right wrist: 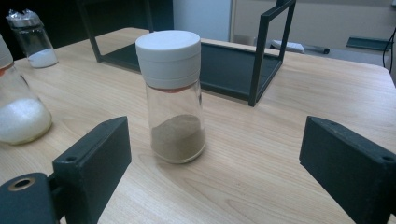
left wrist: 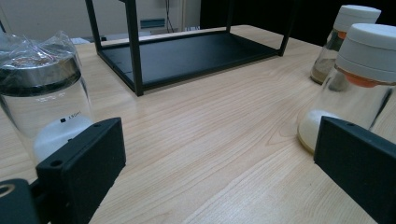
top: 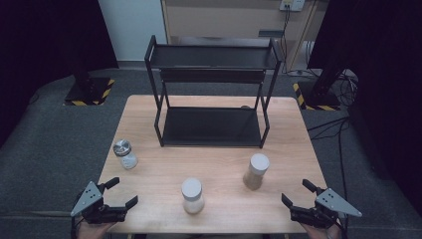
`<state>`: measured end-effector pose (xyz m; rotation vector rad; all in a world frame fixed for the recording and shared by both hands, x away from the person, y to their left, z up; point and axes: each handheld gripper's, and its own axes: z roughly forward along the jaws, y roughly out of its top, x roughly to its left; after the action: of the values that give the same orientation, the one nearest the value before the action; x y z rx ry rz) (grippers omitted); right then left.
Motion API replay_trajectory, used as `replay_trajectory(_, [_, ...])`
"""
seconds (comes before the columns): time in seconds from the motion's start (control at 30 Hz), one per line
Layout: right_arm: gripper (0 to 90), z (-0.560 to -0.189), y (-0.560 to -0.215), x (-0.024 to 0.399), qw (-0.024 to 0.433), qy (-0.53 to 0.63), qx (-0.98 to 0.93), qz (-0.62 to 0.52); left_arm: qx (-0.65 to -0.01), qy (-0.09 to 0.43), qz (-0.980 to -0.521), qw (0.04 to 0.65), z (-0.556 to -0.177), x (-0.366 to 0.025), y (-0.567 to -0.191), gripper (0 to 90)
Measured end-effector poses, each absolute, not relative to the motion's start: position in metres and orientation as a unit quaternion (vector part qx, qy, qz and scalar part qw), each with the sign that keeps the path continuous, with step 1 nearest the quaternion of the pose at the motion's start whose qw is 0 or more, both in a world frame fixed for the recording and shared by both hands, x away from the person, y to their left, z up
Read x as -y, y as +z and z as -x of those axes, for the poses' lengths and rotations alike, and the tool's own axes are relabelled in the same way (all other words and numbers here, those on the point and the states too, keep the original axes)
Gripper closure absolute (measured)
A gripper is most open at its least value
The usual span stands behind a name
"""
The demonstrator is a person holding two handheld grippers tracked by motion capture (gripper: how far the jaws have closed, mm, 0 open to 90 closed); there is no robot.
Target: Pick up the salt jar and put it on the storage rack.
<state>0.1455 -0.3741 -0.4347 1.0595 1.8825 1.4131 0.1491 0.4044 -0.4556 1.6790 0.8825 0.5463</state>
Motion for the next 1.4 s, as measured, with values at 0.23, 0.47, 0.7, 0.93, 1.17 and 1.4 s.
replay_trajectory(0.23, [8.9,-0.146,-0.436,0.378,0.264,0.535,-0.701,-0.390,-0.369,0.230,-0.715,0.547,-0.150,-0.402,-0.455,1.1])
replay_trajectory(0.47, [8.7,-0.149,-0.438,0.383,0.251,0.548,-0.700,-0.383,-0.374,0.229,-0.715,0.544,-0.150,-0.402,-0.454,1.1])
replay_trajectory(0.7, [8.3,-0.149,-0.438,0.383,0.250,0.548,-0.703,-0.378,-0.373,0.229,-0.720,0.538,-0.150,-0.400,-0.451,1.1])
replay_trajectory(0.93, [7.8,-0.149,-0.438,0.383,0.247,0.547,-0.706,-0.375,-0.377,0.228,-0.722,0.534,-0.150,-0.397,-0.447,1.3])
replay_trajectory(1.17, [7.6,-0.148,-0.437,0.381,0.250,0.542,-0.710,-0.372,-0.380,0.229,-0.725,0.527,-0.151,-0.393,-0.438,1.4])
replay_trajectory(1.4, [7.7,-0.149,-0.434,0.377,0.250,0.527,-0.721,-0.374,-0.385,0.234,-0.728,0.516,-0.156,-0.394,-0.424,1.6])
